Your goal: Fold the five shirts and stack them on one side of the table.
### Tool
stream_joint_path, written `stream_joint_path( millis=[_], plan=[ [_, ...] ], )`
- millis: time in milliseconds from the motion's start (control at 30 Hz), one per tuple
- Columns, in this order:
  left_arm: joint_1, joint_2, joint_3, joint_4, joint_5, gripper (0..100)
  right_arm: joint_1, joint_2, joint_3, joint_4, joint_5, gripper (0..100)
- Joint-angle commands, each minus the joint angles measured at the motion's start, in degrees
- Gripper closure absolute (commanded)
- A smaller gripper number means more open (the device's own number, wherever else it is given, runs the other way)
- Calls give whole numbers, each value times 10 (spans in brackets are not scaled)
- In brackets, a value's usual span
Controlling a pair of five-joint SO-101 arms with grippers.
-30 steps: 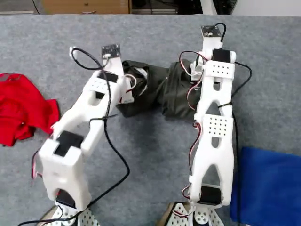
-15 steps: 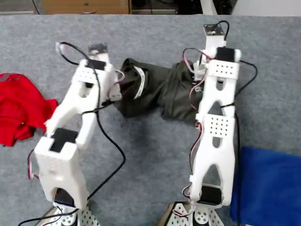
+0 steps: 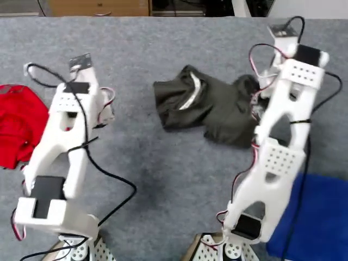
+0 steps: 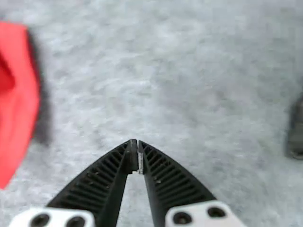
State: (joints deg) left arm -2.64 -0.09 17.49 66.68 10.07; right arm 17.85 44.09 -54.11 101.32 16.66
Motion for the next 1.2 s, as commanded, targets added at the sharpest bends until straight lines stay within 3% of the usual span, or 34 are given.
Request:
stream_joint_path(
  millis=[0,100,233,333,433,600,733,1033,1167],
  plan=[
    [-46,-46,40,-35,-7,981,33,-157,147,11,60,794],
    [-77,-52,93,-91,-22,981,30,-265,233,11,98,719],
    [-91,-53,193,-212,-23,981,0,-384,302,10,108,722],
    [-90,-56,235,-276,-20,981,-57,-422,327,7,109,734],
    [-103,-56,230,-281,-19,981,-148,-414,335,7,109,751],
    [-124,-56,228,-281,-19,981,-309,-325,328,-4,131,766],
    [-123,-57,221,-281,-19,981,-395,-222,324,-45,180,766],
    [-125,-57,219,-283,-19,981,-405,22,137,-98,186,770],
    [-122,-57,219,-285,-19,981,-390,102,8,-44,184,925]
  ],
)
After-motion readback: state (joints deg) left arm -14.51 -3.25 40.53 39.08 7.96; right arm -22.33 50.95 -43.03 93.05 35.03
